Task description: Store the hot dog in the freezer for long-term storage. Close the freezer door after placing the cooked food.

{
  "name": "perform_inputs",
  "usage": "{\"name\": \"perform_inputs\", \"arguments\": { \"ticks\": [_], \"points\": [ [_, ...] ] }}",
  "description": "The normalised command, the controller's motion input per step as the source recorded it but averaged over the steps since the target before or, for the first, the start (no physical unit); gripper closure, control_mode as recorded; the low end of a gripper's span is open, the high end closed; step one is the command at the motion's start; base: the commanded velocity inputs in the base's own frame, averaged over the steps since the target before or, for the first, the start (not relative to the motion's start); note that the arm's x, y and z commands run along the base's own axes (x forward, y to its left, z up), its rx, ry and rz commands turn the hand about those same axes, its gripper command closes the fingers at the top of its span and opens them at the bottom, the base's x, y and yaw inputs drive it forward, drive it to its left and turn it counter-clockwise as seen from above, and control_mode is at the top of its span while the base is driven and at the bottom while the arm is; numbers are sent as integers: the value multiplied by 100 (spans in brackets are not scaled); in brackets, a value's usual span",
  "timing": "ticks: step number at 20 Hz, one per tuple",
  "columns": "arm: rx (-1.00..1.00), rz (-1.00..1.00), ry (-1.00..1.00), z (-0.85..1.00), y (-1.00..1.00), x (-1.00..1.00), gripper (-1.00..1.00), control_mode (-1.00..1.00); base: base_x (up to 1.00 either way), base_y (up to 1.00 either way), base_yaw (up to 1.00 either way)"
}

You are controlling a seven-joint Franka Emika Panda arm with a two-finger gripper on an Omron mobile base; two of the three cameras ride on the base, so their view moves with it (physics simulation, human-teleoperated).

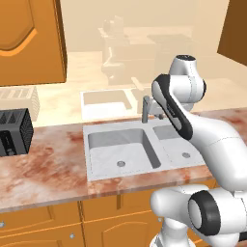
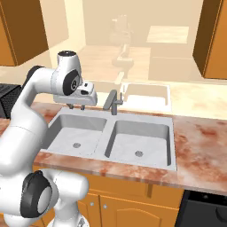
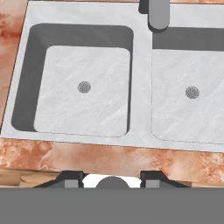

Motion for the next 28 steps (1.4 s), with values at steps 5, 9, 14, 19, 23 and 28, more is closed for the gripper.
{"name": "perform_inputs", "arguments": {
  "ticks": [5, 9, 14, 19, 23, 28],
  "points": [
    [0, 0, 0, 0, 0, 0, -100, 100, -1, 0, 0],
    [0, 0, 0, 0, 0, 0, -100, 100, -17, 11, 2],
    [0, 0, 0, 0, 0, 0, -100, 100, -24, 55, 3],
    [0, 0, 0, 0, 0, 0, -100, 100, -38, 61, 5],
    [0, 0, 0, 0, 0, 0, -100, 100, -47, 63, 1],
    [0, 0, 0, 0, 0, 0, -100, 100, -29, 75, 0]
  ]
}}
